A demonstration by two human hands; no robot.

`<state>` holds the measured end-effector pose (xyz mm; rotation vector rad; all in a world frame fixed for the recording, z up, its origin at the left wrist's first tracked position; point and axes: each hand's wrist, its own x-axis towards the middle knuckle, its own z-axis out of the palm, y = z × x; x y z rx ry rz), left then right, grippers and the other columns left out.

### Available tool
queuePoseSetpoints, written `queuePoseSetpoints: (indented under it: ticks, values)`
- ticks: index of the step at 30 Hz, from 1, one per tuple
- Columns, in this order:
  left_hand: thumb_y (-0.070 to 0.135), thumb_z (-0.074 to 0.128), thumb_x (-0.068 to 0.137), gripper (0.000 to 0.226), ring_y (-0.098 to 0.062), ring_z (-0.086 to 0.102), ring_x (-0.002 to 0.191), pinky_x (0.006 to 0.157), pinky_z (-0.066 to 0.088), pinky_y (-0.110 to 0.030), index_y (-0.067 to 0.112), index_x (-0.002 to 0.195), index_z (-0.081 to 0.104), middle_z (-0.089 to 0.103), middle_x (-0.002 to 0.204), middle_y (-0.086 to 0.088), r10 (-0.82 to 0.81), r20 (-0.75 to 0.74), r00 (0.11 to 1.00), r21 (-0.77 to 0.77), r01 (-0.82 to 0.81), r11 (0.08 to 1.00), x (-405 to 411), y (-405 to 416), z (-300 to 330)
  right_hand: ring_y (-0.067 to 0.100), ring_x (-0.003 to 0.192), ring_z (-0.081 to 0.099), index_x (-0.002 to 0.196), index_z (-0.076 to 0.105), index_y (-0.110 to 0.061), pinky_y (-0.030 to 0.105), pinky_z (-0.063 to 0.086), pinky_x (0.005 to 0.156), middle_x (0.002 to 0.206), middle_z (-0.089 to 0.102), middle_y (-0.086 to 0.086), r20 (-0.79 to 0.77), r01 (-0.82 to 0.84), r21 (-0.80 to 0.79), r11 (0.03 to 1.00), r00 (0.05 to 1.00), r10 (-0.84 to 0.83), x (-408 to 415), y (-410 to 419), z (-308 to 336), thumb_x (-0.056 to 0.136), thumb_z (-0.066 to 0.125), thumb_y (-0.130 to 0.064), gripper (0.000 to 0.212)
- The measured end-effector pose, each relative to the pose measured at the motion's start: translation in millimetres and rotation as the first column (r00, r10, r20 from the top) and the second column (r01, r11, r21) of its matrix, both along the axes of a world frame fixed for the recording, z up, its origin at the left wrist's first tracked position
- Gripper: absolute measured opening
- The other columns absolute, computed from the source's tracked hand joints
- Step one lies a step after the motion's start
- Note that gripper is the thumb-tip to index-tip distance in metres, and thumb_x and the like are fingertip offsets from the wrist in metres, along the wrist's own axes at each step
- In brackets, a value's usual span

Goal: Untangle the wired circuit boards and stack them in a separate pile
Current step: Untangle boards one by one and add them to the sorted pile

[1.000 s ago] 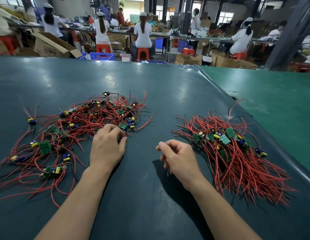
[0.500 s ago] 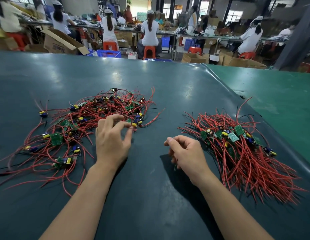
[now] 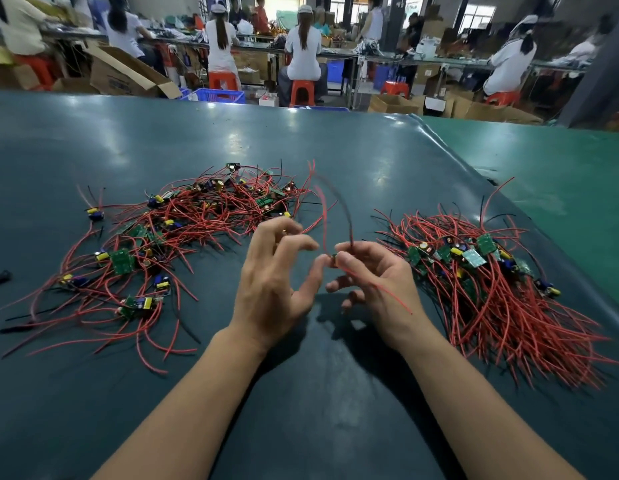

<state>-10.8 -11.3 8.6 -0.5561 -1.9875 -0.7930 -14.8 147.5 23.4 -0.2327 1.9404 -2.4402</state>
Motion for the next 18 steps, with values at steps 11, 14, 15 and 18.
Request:
queuePoseSetpoints:
  ticks: [11, 14, 15, 18]
  values:
    - [0.026, 0.075, 0.083, 0.027, -0.019, 0.058, 0.066, 0.063, 0.051, -0.032, 0.021, 0.109, 0.071, 0.065, 0.095, 0.003, -0.317, 0.422, 0.85, 0.278, 0.211, 0.937, -4.7, 2.0, -3.9, 0.015, 0.05, 0.064, 0.086, 0.062, -0.013, 0.022, 0.042, 0.035, 0.076, 0.073, 0.009, 0.011, 0.105, 0.042, 0.994, 0.994, -0.105, -2.0, -2.4, -5.4, 0.092, 0.066, -0.014, 0.007]
    - [0.014, 0.075, 0.082, 0.014, -0.018, 0.064, 0.068, 0.066, 0.055, -0.031, 0.02, 0.095, 0.071, 0.067, 0.094, -0.002, -0.361, 0.376, 0.853, 0.389, 0.208, 0.897, -2.0, 7.5, -2.4, 0.016, 0.048, 0.065, 0.09, 0.057, -0.011, 0.021, 0.042, 0.035, 0.068, 0.07, 0.003, 0.015, 0.07, 0.071, 0.995, 0.997, -0.072, -1.3, -5.1, -7.7, 0.095, 0.062, -0.013, 0.007]
    - [0.01, 0.073, 0.082, 0.013, -0.017, 0.066, 0.07, 0.068, 0.056, -0.03, 0.016, 0.093, 0.071, 0.066, 0.094, -0.004, -0.396, 0.366, 0.842, 0.411, 0.235, 0.881, -1.2, 10.0, -2.1, 0.014, 0.047, 0.064, 0.09, 0.056, -0.011, 0.021, 0.042, 0.035, 0.064, 0.069, 0.002, 0.003, 0.069, 0.095, 0.993, 0.998, -0.07, -1.3, -5.5, -7.9, 0.096, 0.061, -0.013, 0.007]
    - [0.003, 0.075, 0.081, 0.013, -0.018, 0.068, 0.076, 0.072, 0.057, -0.029, 0.004, 0.093, 0.07, 0.065, 0.094, -0.01, -0.427, 0.371, 0.824, 0.41, 0.267, 0.872, -0.2, 14.9, -3.4, 0.015, 0.043, 0.061, 0.091, 0.054, -0.013, 0.021, 0.043, 0.037, 0.061, 0.067, 0.003, -0.032, 0.092, 0.163, 0.982, 0.996, -0.088, -1.1, -6.2, -8.7, 0.098, 0.057, -0.015, 0.008]
